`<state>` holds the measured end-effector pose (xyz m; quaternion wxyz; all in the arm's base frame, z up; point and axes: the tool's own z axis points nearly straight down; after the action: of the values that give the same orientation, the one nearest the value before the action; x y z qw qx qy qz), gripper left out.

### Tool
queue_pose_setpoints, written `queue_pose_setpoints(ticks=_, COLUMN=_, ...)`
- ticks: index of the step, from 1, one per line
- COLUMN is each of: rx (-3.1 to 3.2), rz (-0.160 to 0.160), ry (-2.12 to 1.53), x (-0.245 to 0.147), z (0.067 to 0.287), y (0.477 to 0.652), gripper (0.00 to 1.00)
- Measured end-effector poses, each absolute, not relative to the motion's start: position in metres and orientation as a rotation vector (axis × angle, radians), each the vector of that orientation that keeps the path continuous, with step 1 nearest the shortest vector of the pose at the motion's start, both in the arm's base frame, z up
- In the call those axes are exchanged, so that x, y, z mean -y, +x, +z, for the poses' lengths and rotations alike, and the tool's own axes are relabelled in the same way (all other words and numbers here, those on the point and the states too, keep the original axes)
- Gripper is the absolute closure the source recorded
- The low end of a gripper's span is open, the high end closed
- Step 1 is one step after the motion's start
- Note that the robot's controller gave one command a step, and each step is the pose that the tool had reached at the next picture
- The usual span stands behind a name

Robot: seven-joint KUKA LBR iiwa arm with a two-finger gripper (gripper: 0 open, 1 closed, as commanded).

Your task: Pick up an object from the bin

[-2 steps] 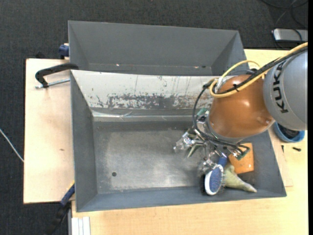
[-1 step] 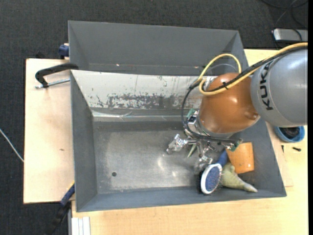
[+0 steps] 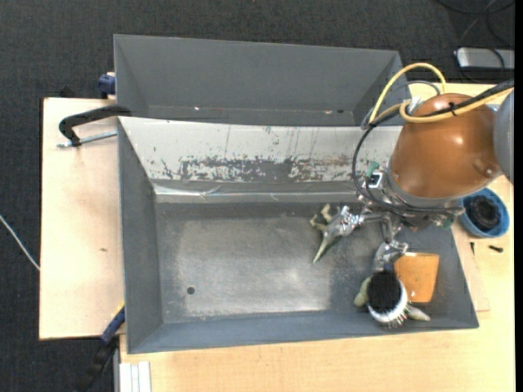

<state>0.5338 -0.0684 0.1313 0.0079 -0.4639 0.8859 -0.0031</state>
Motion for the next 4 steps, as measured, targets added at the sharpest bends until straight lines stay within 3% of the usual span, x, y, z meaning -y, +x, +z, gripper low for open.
queue_pose_setpoints(ticks=1, rx=-2.775, rz=-0.001, ry=-1.460, x=0.066, z=0.128, y=0.532, gripper=1.00)
queue_pose_setpoints(ticks=2, rx=-2.794, rz=-0.010, ry=-1.399, x=0.051, z=0.105, y=0.524, gripper=1.00)
queue_pose_setpoints(ticks=3, rx=-2.817, rz=-0.029, ry=-1.291, x=-0.004, z=0.089, y=0.511, gripper=1.00)
queue_pose_setpoints(ticks=4, rx=-2.825, rz=-0.007, ry=-1.295, x=-0.008, z=0.084, y=0.506, gripper=0.00)
